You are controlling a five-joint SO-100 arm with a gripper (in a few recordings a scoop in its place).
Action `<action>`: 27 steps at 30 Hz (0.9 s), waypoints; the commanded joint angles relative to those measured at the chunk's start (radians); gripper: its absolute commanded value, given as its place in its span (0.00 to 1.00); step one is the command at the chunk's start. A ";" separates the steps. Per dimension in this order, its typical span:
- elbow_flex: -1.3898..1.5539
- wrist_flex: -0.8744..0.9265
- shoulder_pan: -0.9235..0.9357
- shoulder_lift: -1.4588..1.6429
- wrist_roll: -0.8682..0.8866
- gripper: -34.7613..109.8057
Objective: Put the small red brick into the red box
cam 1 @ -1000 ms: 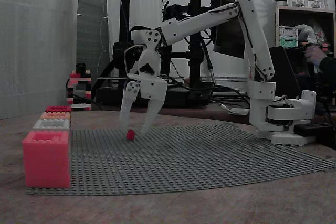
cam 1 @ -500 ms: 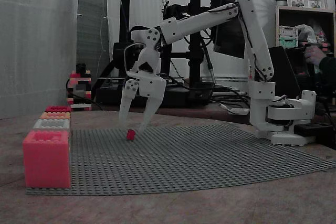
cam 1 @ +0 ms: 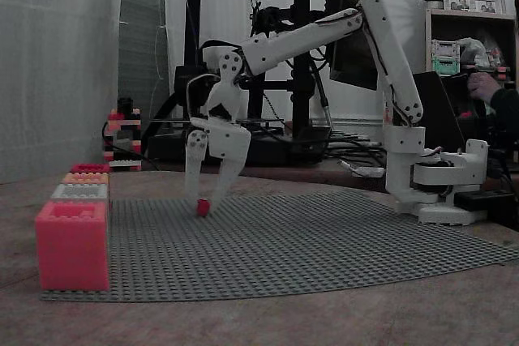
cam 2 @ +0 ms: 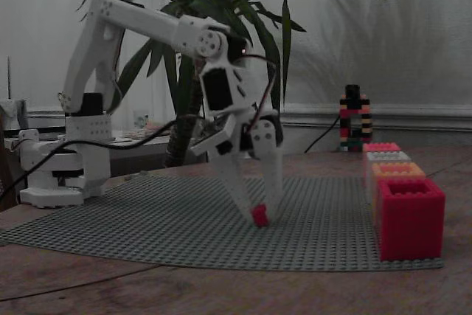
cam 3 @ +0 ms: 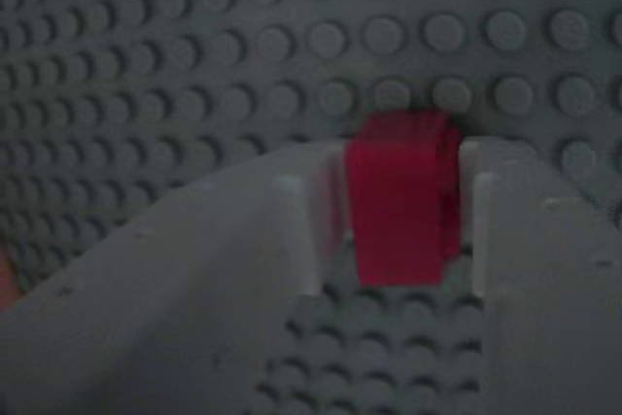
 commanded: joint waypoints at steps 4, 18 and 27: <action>-0.135 0.046 0.025 0.038 0.031 0.24; -0.781 -0.011 0.091 -0.169 0.170 0.24; -0.857 -0.356 0.098 -0.333 0.187 0.24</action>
